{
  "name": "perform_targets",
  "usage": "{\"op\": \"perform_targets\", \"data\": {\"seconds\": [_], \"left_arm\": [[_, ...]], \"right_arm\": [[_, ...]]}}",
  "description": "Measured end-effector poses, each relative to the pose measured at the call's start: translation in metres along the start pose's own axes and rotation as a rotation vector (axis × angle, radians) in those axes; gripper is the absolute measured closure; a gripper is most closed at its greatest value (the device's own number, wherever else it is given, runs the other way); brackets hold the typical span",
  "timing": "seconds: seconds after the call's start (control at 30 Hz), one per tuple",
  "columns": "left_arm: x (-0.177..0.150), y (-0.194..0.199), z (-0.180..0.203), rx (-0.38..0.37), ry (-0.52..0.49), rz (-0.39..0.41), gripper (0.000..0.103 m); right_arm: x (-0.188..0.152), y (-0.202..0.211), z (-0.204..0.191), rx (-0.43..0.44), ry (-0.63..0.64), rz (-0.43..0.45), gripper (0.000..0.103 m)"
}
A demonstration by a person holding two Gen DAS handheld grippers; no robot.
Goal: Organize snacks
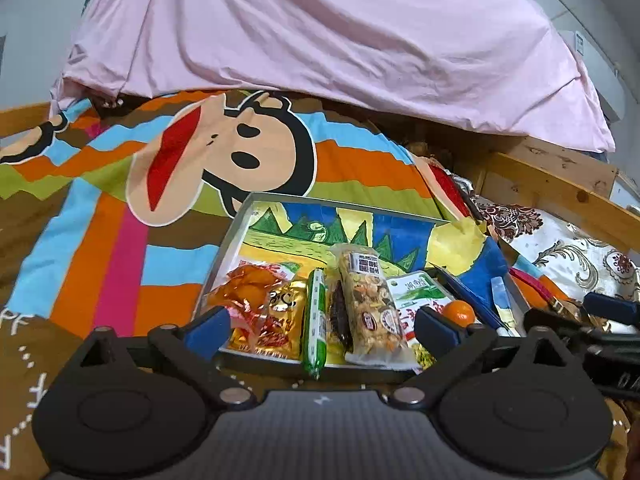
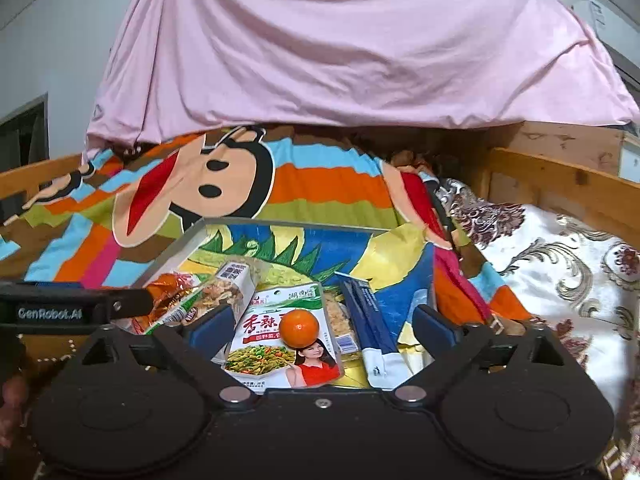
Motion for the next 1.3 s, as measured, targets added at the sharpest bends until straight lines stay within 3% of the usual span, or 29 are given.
{"op": "perform_targets", "data": {"seconds": [0.33,0.7,1.3], "left_arm": [[-0.032,0.047,-0.006,0.029,-0.020,-0.059,0.001],[-0.066,0.097,-0.019,0.152,-0.025,-0.112,0.000],[-0.072,0.129,-0.007,0.209,-0.058,-0.118,0.000]], "right_arm": [[-0.012,0.049,0.009,0.016,-0.030,-0.003,0.001],[-0.041,0.096,0.010,0.033,-0.033,-0.047,0.001],[-0.059,0.116,-0.011,0.124,-0.022,-0.070,0.001]]}}
Point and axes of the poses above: each gripper's, at about its wrist camera, not at the fingertips, and y roughly against the way its jaws point, z to its right, x to its top, the point moved 8 cm from there along -y, roughly the way its jaws point, and after that the axes turned 1 degree about -z, right-handed, at the moved point
